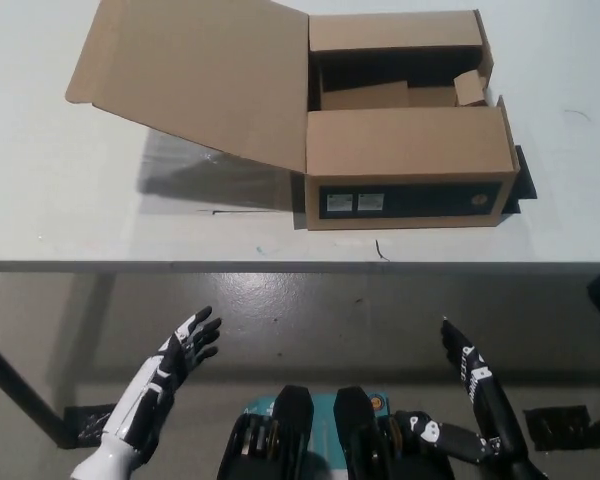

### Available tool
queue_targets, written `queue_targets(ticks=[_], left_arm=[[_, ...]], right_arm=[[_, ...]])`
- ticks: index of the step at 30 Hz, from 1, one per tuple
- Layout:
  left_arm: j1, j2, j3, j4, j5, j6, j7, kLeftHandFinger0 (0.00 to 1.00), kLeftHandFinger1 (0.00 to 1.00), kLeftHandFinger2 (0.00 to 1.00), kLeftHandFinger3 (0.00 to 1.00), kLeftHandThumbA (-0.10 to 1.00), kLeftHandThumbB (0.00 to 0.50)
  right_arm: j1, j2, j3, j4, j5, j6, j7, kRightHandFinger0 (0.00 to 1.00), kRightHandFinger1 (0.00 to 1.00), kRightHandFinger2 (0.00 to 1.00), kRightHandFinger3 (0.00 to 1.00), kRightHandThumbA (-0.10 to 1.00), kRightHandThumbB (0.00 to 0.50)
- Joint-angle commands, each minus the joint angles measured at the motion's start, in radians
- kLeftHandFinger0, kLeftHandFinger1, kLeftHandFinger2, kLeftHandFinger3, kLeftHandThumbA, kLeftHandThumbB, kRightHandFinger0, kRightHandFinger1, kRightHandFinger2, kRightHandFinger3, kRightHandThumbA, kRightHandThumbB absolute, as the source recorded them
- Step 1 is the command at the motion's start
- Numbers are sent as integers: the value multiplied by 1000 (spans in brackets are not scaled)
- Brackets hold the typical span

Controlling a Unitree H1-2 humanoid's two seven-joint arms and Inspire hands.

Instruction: A small storge box is placed at the center of the table and the robot uses its left hand to push the lid and close it

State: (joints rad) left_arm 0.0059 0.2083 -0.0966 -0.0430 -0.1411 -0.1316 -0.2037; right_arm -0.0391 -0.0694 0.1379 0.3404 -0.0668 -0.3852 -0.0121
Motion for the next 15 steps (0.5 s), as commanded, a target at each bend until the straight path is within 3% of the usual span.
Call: queue_targets(ticks=[1, 2, 6, 15], left_arm=[[-35, -32, 58, -135, -478, 159, -137, 1000, 1000, 1000, 1000, 1000, 282], [-49, -38, 76, -150, -563, 217, -136, 1000, 1000, 1000, 1000, 1000, 295], [-107, -51, 123, -136, -751, 310, -156, 1000, 1000, 1000, 1000, 1000, 327], [-233, -95, 242, -13, -942, 418, -118, 1000, 1000, 1000, 1000, 1000, 328]], right_arm=[[-18, -9, 8, -16, -8, -85, -2, 1000, 1000, 1000, 1000, 1000, 405], [-16, -6, 7, -17, -9, -85, -7, 1000, 1000, 1000, 1000, 1000, 406], [-17, -6, 4, -13, -8, -85, -8, 1000, 1000, 1000, 1000, 1000, 409], [-14, -11, 11, -14, -18, -85, -7, 1000, 1000, 1000, 1000, 1000, 404]])
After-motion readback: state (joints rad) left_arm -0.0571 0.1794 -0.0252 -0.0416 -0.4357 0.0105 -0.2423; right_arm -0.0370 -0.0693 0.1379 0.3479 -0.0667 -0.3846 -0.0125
